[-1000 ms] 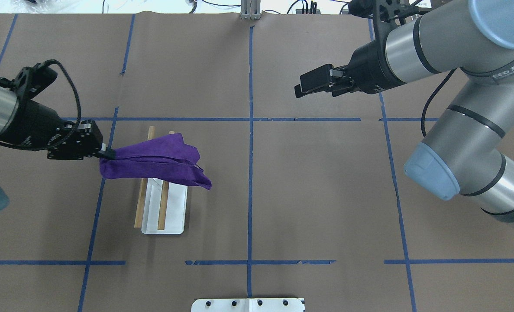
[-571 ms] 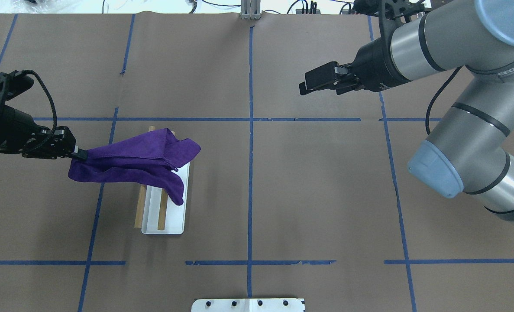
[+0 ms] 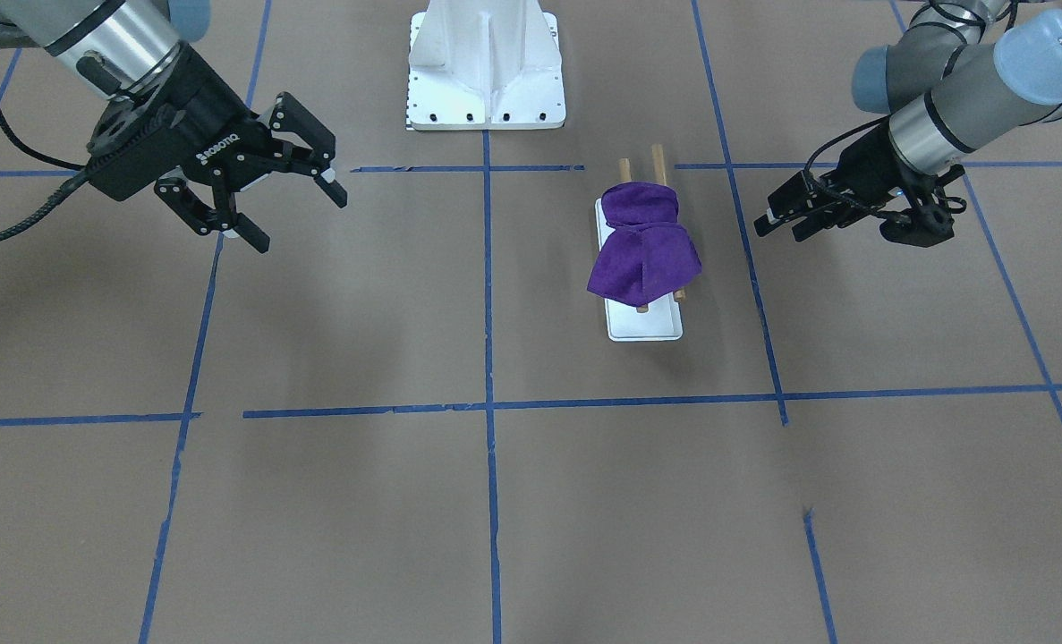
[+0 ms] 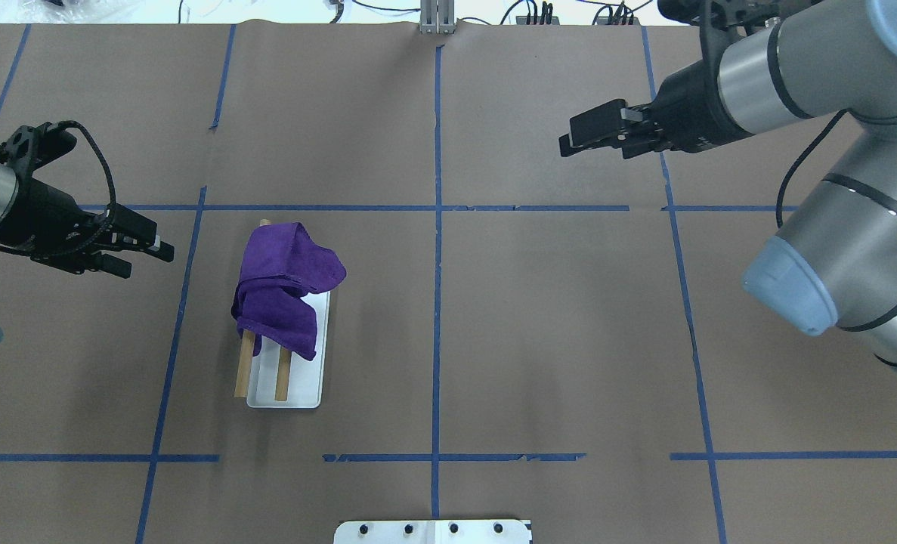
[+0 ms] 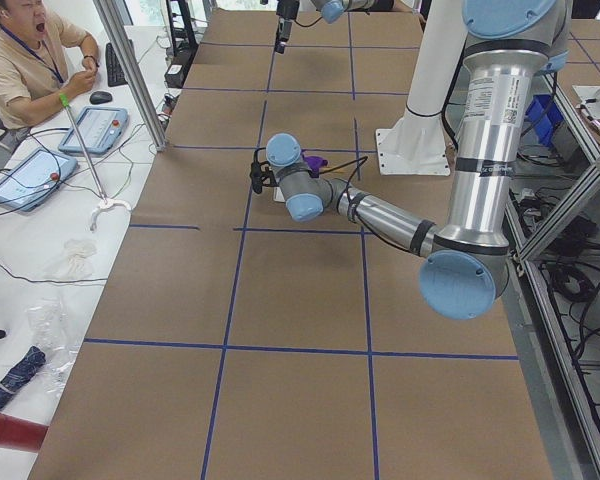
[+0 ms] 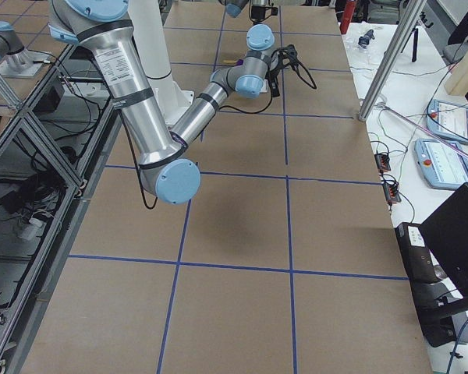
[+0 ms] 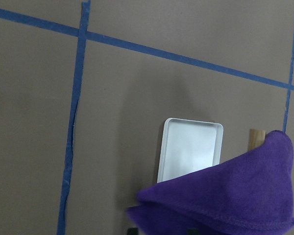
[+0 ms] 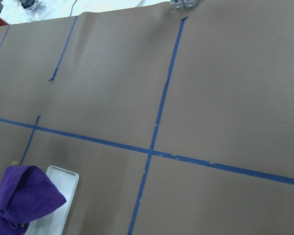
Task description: Hang towel on rack
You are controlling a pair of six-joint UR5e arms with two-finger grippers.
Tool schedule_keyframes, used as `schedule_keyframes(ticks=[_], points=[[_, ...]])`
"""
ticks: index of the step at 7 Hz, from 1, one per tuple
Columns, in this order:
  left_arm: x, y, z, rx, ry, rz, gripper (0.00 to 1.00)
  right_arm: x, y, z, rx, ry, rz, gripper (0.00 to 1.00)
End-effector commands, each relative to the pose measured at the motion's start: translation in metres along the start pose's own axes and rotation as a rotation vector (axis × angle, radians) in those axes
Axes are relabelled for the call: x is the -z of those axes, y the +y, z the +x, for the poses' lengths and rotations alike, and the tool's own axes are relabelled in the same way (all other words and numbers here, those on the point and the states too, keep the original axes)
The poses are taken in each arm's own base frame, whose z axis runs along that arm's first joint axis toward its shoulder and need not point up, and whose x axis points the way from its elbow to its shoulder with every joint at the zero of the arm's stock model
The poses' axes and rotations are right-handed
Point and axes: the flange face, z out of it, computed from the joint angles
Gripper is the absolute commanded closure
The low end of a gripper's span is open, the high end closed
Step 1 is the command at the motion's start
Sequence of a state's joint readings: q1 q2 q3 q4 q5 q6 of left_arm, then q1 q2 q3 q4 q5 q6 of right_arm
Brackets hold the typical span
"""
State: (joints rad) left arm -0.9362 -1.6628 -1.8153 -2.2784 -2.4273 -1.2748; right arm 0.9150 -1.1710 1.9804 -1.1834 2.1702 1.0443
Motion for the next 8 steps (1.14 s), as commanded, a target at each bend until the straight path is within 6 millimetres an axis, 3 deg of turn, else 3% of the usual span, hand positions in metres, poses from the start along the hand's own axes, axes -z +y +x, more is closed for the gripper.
schedule_keyframes(ticks=[1,2,3,4,5,7,8], points=[[0.023,-0.017,-0.008,-0.076,0.0,0.068,0.0,0.033,-0.015,0.092,-0.12,0.109,0.019,0.0],[0.041,-0.041,-0.033,-0.2,-0.041,0.125,0.0,0.04,-0.017,0.15,-0.162,0.182,0.016,0.0],[0.064,-0.074,-0.081,-0.31,-0.103,0.174,0.0,0.038,-0.014,0.214,-0.125,0.261,-0.018,0.0],[0.091,-0.09,-0.131,-0.413,-0.165,0.205,0.0,0.037,-0.02,0.279,-0.086,0.337,-0.088,0.0],[0.126,-0.103,-0.174,-0.498,-0.226,0.248,0.0,0.05,-0.027,0.34,-0.002,0.388,-0.169,0.0],[0.19,-0.109,-0.246,-0.598,-0.328,0.291,0.0,0.093,-0.038,0.426,0.106,0.463,-0.329,0.0],[0.232,-0.112,-0.29,-0.629,-0.428,0.274,0.0,0.118,-0.035,0.464,0.106,0.468,-0.369,0.0]])
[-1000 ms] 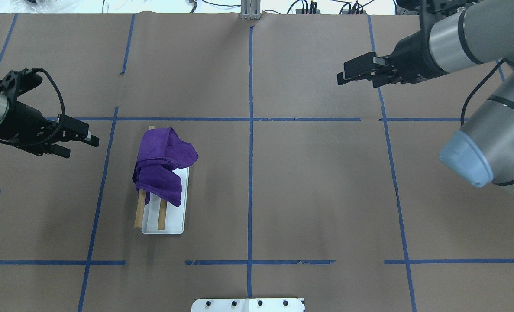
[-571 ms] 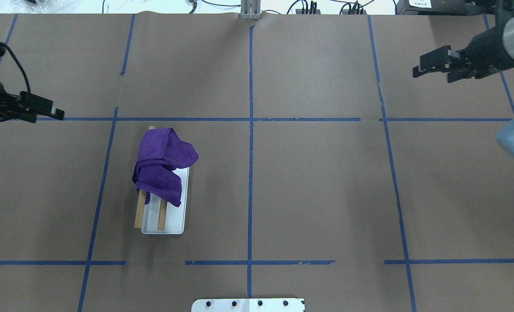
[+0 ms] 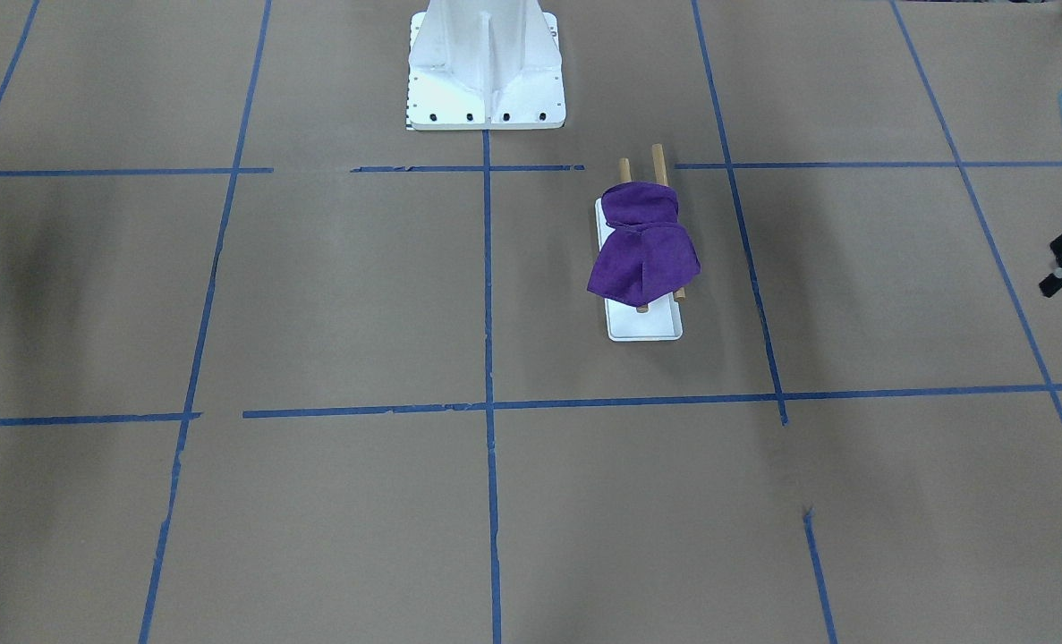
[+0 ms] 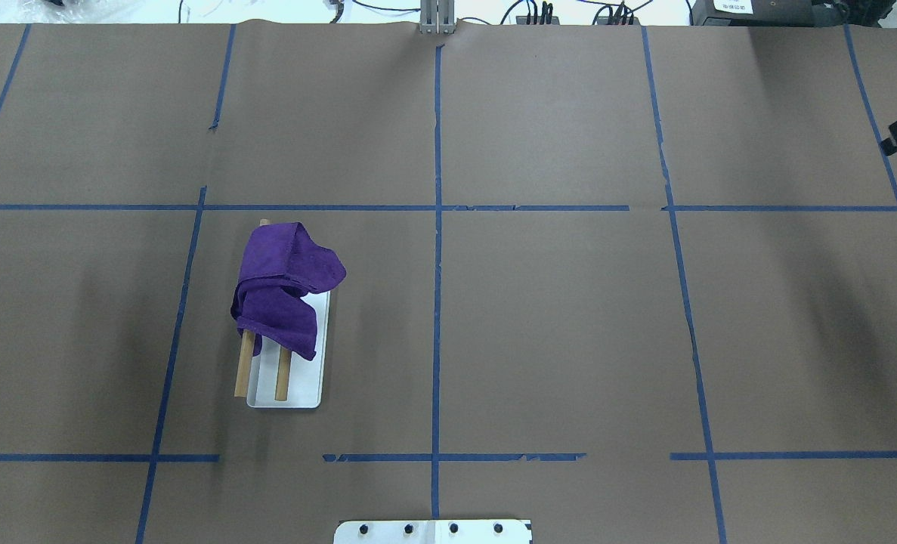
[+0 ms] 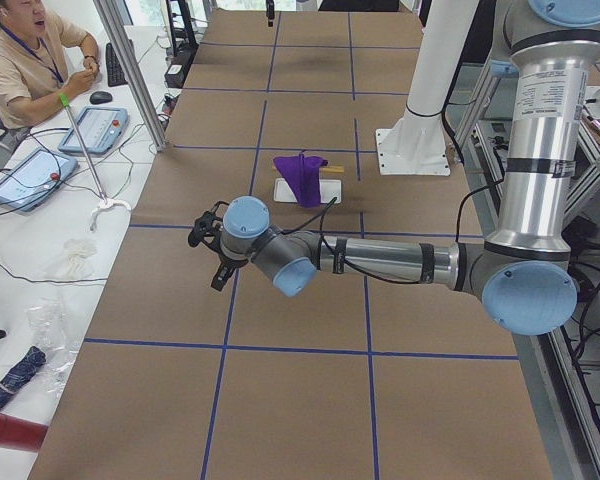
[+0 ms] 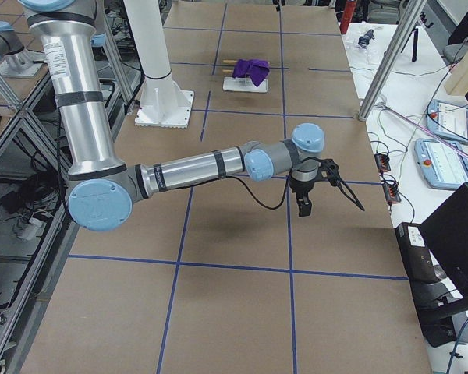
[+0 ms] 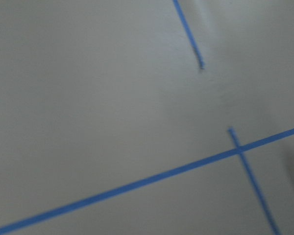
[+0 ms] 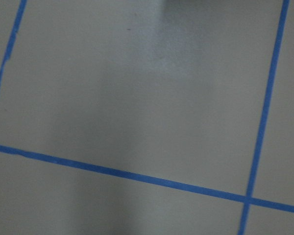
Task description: Hang towel on rack
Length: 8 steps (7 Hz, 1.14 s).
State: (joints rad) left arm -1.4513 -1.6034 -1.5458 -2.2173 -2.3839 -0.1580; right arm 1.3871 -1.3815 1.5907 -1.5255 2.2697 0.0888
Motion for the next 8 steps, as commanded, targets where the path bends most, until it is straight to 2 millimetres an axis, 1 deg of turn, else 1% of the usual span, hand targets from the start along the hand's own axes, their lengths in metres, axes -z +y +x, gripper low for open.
schedule_keyframes(ticks=[1,2,3,4,5,7,8], points=[[0.044,0.032,-0.087,-0.089,-0.151,-0.097,0.0,0.013,0.035,0.099,-0.046,0.014,-0.069,0.0],[0.039,0.042,-0.095,-0.014,-0.138,-0.179,0.0,0.001,0.064,0.126,-0.11,-0.02,-0.09,0.0],[0.038,0.052,-0.096,0.065,-0.127,-0.243,0.0,-0.01,0.083,0.131,-0.13,-0.05,-0.104,0.0],[0.039,0.055,-0.094,0.131,-0.122,-0.279,0.0,-0.019,0.099,0.138,-0.141,-0.044,-0.125,0.0],[0.037,0.062,-0.095,0.216,-0.126,-0.3,0.0,-0.02,0.101,0.138,-0.136,-0.035,-0.126,0.0],[0.038,0.063,-0.096,0.22,-0.126,-0.3,0.0,-0.021,0.104,0.14,-0.042,-0.03,-0.131,0.0],[0.037,0.065,-0.097,0.222,-0.126,-0.3,0.0,-0.022,0.105,0.14,-0.047,-0.033,-0.133,0.0]])
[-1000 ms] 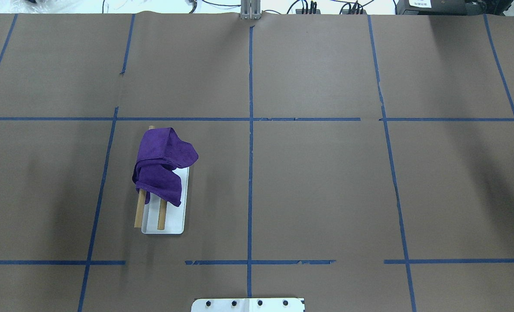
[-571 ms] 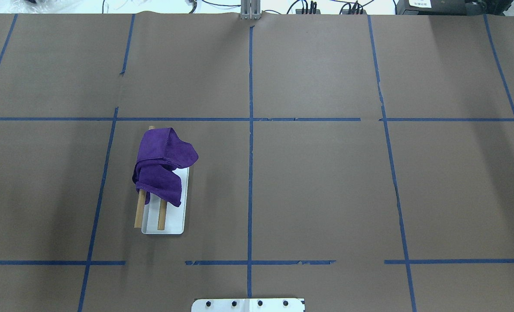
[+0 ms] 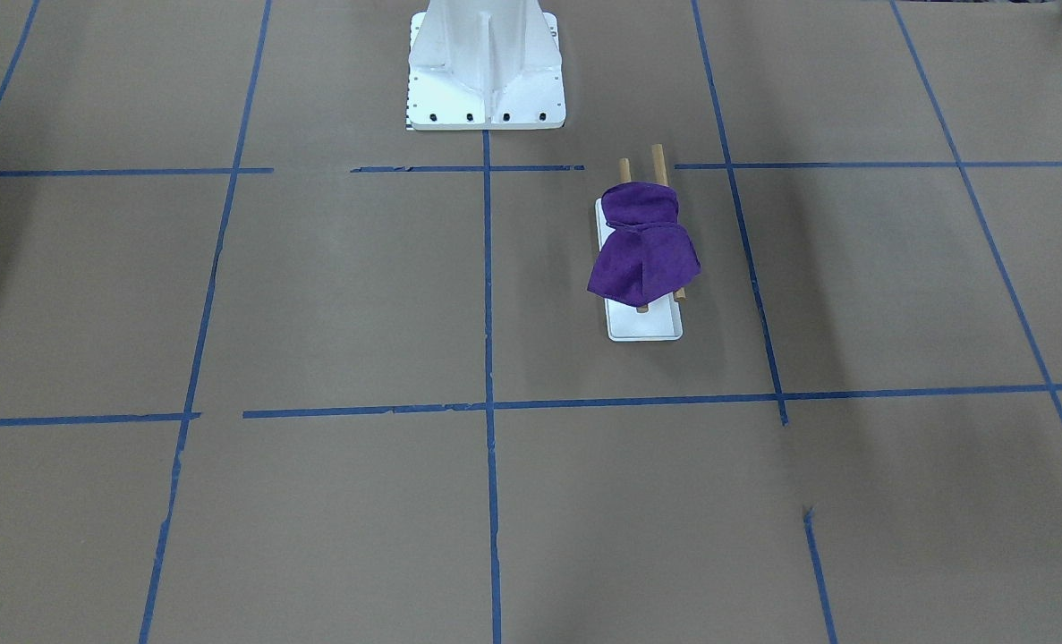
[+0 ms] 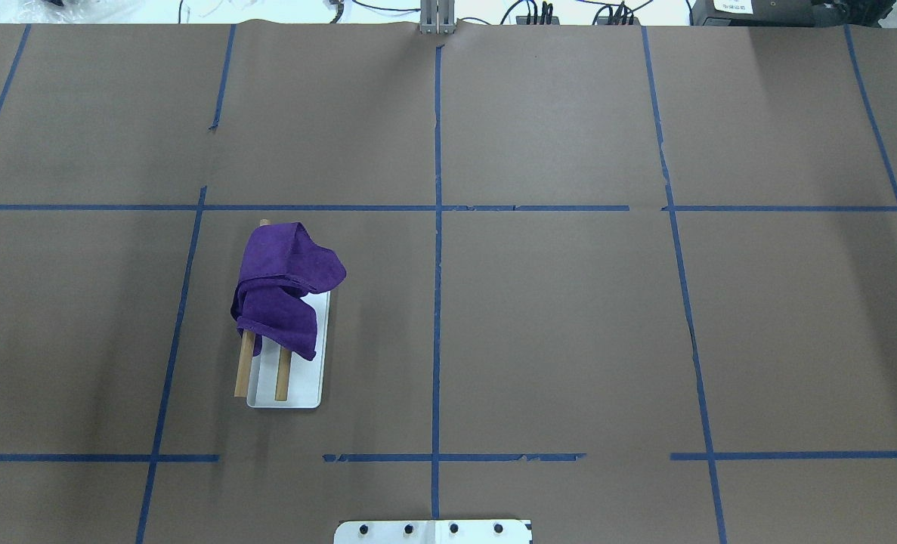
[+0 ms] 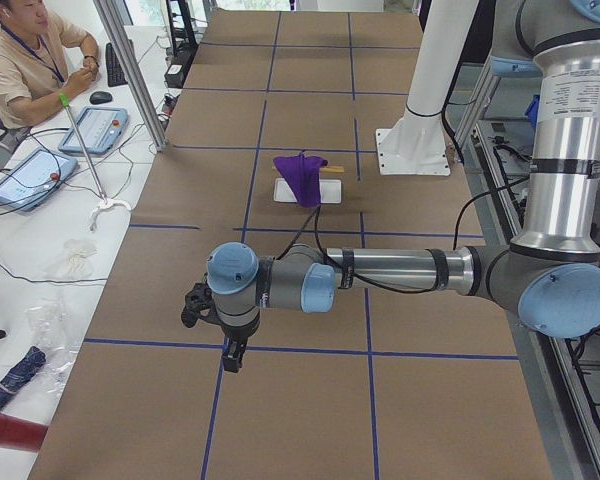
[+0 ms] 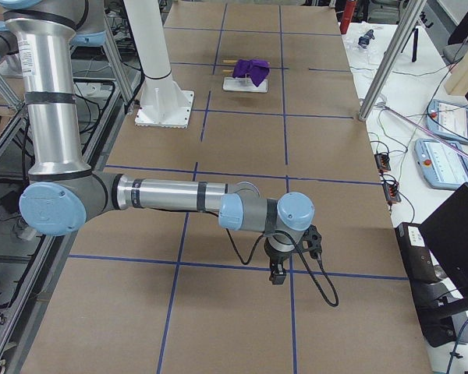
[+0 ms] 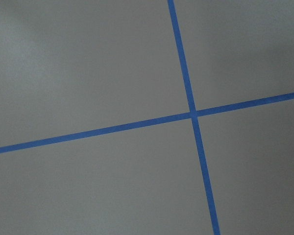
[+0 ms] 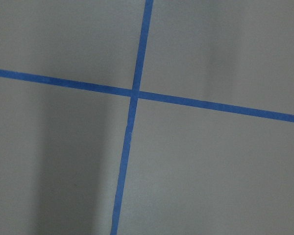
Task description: Hang towel on rack
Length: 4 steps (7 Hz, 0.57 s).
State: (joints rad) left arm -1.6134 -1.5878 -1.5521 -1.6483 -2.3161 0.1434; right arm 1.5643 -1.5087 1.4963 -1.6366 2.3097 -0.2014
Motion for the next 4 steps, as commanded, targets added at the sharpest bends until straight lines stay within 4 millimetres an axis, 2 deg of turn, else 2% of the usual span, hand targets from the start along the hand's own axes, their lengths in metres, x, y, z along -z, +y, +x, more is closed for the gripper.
schedule_keyframes(ticks=[1,4], points=[[-0.002,0.002,-0.001,0.003,0.004,-0.002,0.0,0.0,-0.001,-0.003,0.009,-0.014,0.002,0.0],[-0.003,0.001,0.004,-0.011,0.018,0.002,0.0,-0.001,-0.02,-0.037,-0.031,-0.044,0.002,0.0]])
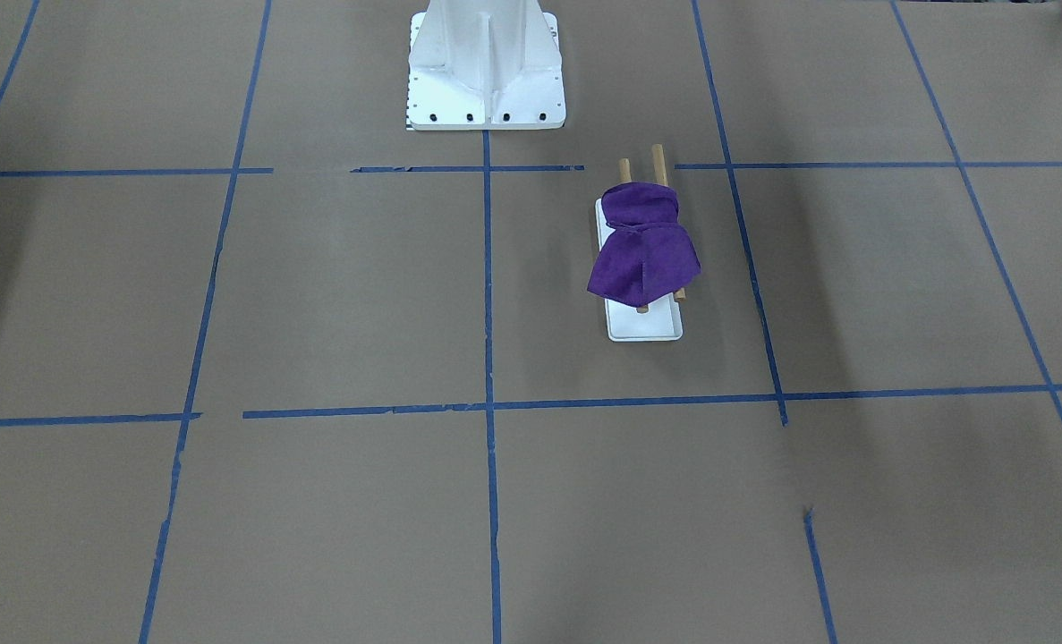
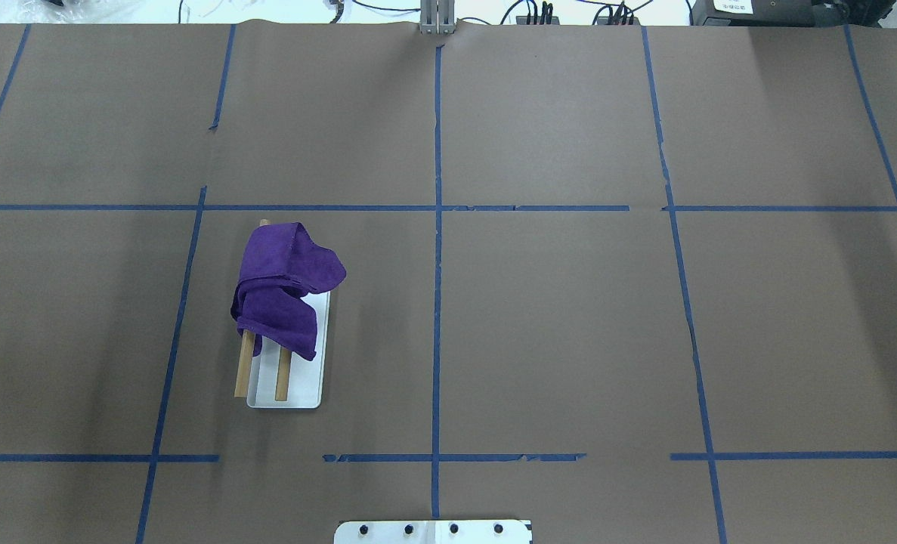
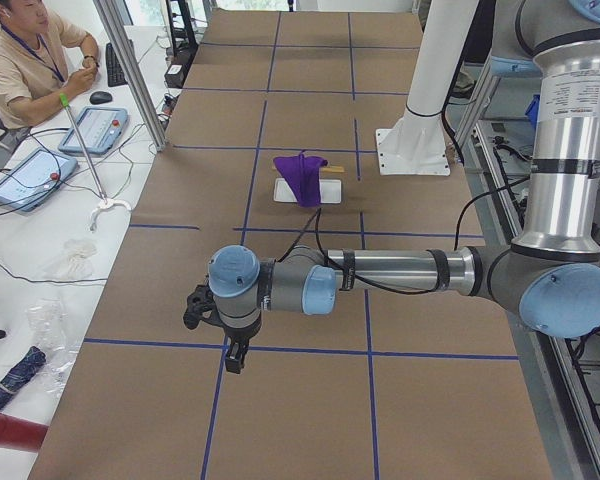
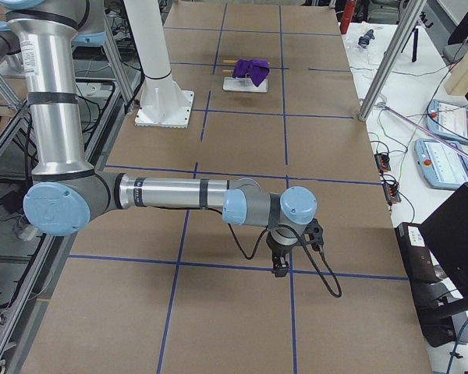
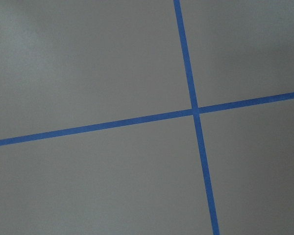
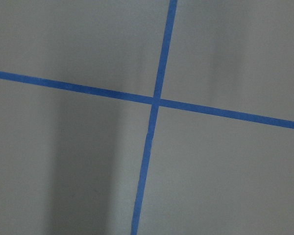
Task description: Hang towel on rack
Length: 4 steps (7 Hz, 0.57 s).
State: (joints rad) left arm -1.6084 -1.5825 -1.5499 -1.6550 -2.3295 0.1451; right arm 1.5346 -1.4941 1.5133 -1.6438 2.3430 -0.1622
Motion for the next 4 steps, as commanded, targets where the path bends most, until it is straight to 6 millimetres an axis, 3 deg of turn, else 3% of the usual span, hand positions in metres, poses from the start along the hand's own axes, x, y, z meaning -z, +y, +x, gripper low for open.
schedule_keyframes(ticks=[1,4], points=[[0.002,-0.0018,0.0037,-0.004,0.003,0.006,0.0,-0.0098,-0.0097,-0.0224,-0.02,-0.015,-0.012,0.0],[-0.0018,-0.0019,0.0056,0.001,0.007,-0.006,0.0,-0.0155,-0.0121,-0.0311,0.0,-0.011,-0.022,0.0]])
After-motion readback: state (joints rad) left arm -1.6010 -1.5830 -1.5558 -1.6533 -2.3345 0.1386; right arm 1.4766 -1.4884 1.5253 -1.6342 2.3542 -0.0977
